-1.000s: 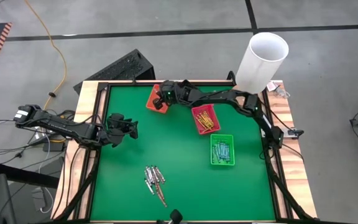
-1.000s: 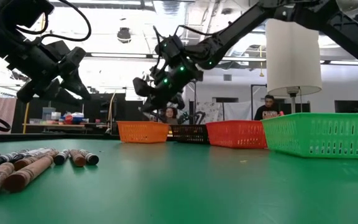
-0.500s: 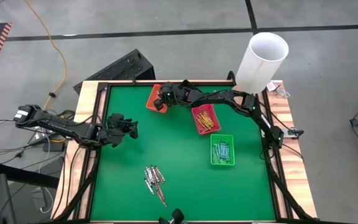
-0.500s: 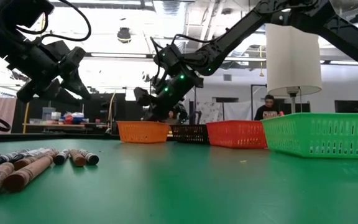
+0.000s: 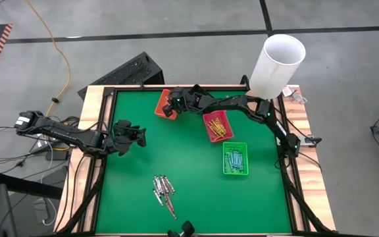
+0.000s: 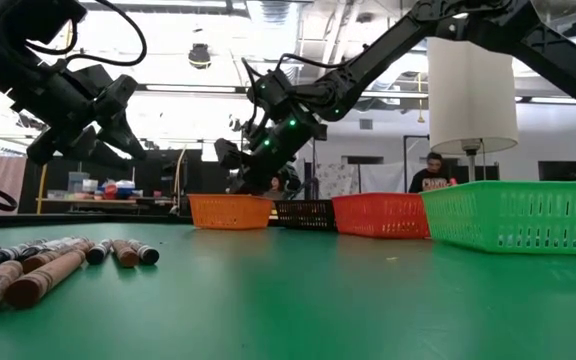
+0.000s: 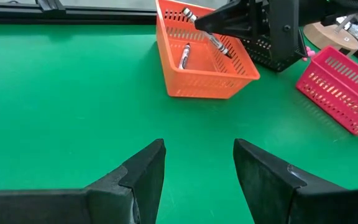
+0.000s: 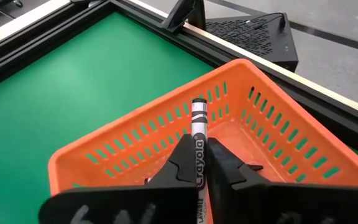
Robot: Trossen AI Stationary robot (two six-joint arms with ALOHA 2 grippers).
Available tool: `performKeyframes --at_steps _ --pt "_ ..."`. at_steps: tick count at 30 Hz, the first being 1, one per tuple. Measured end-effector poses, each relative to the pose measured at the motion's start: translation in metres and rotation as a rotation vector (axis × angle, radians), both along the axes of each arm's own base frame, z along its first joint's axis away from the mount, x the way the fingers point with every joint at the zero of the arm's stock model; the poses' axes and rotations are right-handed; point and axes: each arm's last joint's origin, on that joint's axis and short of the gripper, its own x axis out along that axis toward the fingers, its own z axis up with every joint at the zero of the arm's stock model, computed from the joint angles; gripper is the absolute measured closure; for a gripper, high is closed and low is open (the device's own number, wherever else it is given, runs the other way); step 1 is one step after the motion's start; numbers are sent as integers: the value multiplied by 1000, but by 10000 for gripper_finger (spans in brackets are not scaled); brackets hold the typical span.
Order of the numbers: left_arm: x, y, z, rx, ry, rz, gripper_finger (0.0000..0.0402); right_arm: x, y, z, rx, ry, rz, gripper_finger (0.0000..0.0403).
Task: Sort crayons
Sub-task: Put the black crayon into the orange bin
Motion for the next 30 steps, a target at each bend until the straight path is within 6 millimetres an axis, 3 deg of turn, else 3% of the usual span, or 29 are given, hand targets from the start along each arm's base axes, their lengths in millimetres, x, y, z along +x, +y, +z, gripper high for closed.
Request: performKeyframes --at_steps 7,24,30 --pt "0 0 0 0 0 0 221 0 0 0 -2 -2 1 361" --pt "0 0 0 0 1 -1 221 0 0 0 -17 9 17 359" --pt "0 0 0 -2 0 -2 221 1 2 0 -20 13 31 331"
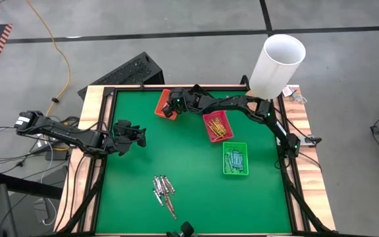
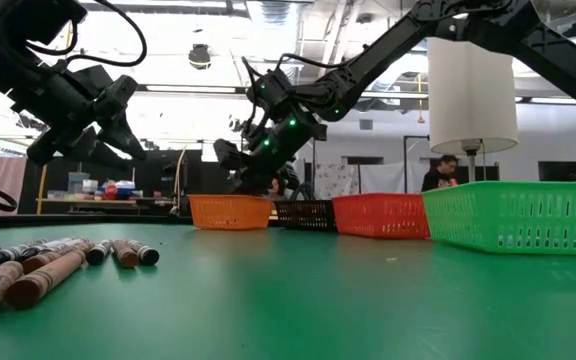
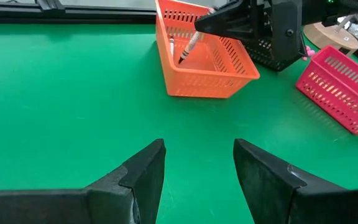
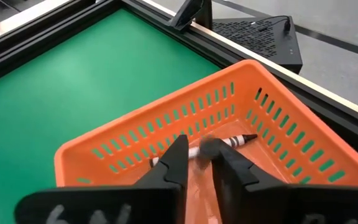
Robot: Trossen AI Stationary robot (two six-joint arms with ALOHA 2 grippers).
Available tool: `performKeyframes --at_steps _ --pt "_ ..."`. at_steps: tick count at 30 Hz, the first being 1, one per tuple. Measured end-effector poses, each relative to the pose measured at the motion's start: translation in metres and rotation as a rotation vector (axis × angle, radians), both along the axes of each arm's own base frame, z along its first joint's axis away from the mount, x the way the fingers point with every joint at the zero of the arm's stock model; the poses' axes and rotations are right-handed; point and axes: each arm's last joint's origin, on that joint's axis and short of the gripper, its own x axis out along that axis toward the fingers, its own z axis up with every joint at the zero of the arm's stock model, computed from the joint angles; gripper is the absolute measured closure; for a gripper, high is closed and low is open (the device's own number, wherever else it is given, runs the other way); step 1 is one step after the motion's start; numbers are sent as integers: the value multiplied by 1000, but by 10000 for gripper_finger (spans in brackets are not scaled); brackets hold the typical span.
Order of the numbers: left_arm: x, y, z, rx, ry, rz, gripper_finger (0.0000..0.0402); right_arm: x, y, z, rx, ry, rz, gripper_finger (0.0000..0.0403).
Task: Sort crayons
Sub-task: Put the black crayon into the orange bin
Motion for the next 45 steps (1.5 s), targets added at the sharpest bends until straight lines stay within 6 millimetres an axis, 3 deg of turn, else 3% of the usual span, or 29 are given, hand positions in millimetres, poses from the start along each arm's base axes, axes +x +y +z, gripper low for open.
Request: performKeyframes --at_steps 7,12,18,24,29,35,45 --pt "0 0 0 0 0 0 221 0 0 0 0 -1 0 284" --pt "0 0 0 3 3 -2 221 0 0 3 -23 1 19 271" --pt "0 0 0 12 13 -8 221 8 17 26 -11 55 257 273" --pt "-1 0 -1 14 22 -7 221 15 85 53 -29 258 482 275" --pt "-1 0 -1 15 22 -7 221 17 153 47 10 380 536 275" --pt "0 0 -1 10 21 -11 221 17 224 43 11 368 542 275" --pt "0 0 -1 4 20 -17 221 4 305 44 -38 308 455 275"
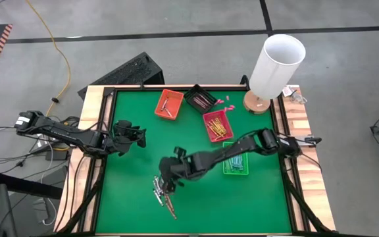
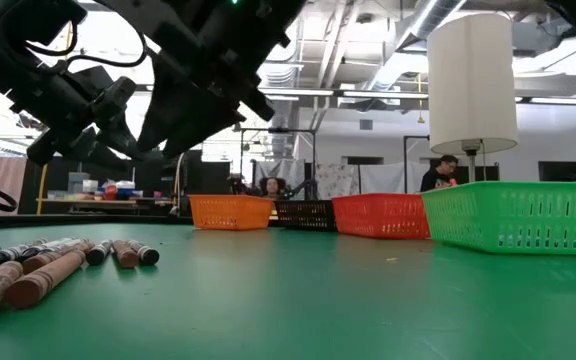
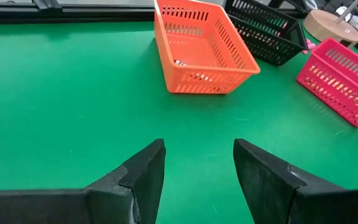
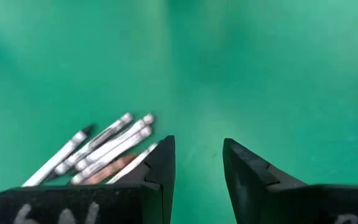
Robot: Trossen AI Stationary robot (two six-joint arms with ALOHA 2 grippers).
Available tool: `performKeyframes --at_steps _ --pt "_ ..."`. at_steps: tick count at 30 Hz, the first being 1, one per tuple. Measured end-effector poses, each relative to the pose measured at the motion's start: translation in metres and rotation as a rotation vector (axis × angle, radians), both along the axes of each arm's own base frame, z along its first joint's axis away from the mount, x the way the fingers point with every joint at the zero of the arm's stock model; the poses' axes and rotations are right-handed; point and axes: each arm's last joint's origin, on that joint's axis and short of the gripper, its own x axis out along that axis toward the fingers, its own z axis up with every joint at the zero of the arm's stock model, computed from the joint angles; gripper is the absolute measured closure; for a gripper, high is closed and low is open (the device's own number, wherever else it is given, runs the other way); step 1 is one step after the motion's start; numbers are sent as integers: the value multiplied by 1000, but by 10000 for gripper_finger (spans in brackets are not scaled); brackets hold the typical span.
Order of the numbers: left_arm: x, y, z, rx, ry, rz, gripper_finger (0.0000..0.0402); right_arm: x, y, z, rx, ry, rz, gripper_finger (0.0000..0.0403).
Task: Sort crayons
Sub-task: Put the black crayon into the orange bin
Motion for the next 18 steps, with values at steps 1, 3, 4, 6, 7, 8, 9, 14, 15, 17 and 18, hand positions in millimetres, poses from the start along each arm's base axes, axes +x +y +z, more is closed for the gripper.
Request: performKeyframes --at_steps 1,3,4,6,7,8,9,14,15,17,18 --pt "0 0 0 0 0 0 221 -2 6 -1 -6 3 -8 275" --pt "0 0 0 -3 0 -1 221 -6 18 -1 -9 -7 -19 275" --pt "0 0 0 -11 -4 -5 221 -8 24 -1 -9 -14 -20 275" --pt "0 0 0 -29 -13 -6 221 -11 34 0 -20 -26 -22 275" --pt "0 -1 0 -34 -14 -10 221 -13 39 0 -33 -31 -27 275" --pt "0 -1 -1 -43 -15 -16 221 -13 43 -5 -45 -31 -29 275" --pt "1 -1 -1 -57 -20 -20 221 -12 46 -8 -50 -37 -34 275" --pt "1 -2 -1 -109 -31 -44 221 -10 59 -39 -87 16 -26 275" --pt "1 -2 -1 -115 -31 -50 221 -10 62 -47 -90 35 -19 275" --pt "1 -3 -2 -123 -30 -59 221 -10 65 -57 -83 49 -26 275" --pt "1 -3 -2 -124 -29 -60 221 -10 64 -58 -83 55 -29 275"
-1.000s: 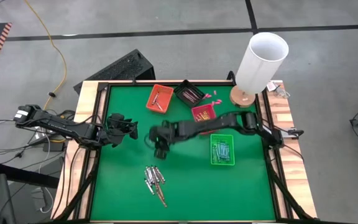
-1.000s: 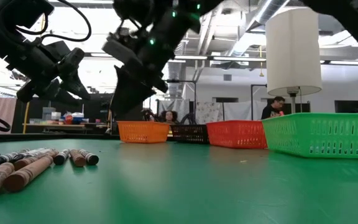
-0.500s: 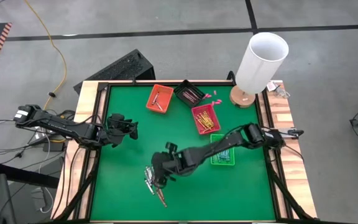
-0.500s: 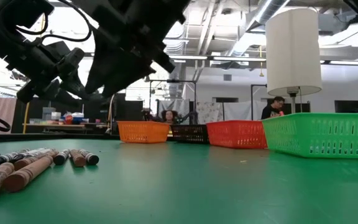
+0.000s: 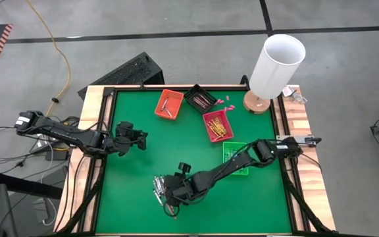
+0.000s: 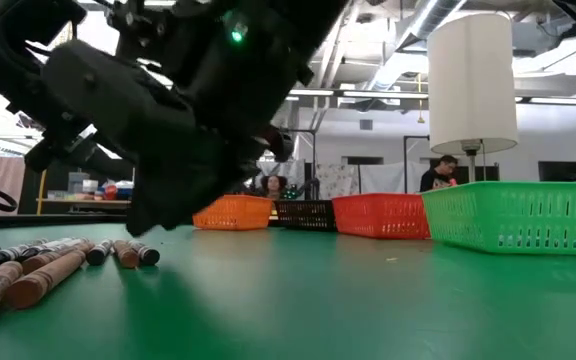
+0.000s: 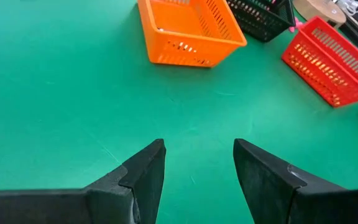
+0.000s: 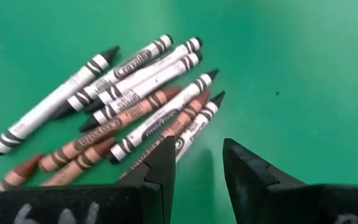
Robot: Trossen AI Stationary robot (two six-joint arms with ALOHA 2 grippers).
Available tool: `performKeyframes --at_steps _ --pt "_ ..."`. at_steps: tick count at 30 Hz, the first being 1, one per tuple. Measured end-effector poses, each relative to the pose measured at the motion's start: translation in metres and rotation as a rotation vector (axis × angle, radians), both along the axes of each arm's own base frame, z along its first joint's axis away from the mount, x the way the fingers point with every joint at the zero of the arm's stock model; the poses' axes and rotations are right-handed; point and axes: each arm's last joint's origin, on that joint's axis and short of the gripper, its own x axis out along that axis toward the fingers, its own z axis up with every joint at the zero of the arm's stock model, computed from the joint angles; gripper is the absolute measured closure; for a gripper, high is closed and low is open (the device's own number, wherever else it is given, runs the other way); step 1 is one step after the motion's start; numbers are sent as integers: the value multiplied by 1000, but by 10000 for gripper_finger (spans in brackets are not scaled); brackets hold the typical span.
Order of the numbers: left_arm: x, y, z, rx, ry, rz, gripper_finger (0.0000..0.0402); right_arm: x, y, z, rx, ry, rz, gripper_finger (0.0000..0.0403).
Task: Sort crayons
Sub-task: Put the black crayon into the orange bin
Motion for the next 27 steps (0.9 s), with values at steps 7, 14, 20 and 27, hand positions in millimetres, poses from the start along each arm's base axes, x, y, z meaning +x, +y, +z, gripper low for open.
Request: performKeyframes --at_steps 7,14,20,27 --pt "0 0 0 5 1 5 221 2 -5 2 -7 -5 -14 275" --pt "0 0 0 11 4 3 221 3 -6 3 14 -13 -8 275" --pt "0 0 0 11 4 3 221 6 -6 -2 25 -20 -10 275" --pt "0 0 0 7 5 -2 221 12 -14 -12 97 11 8 275"
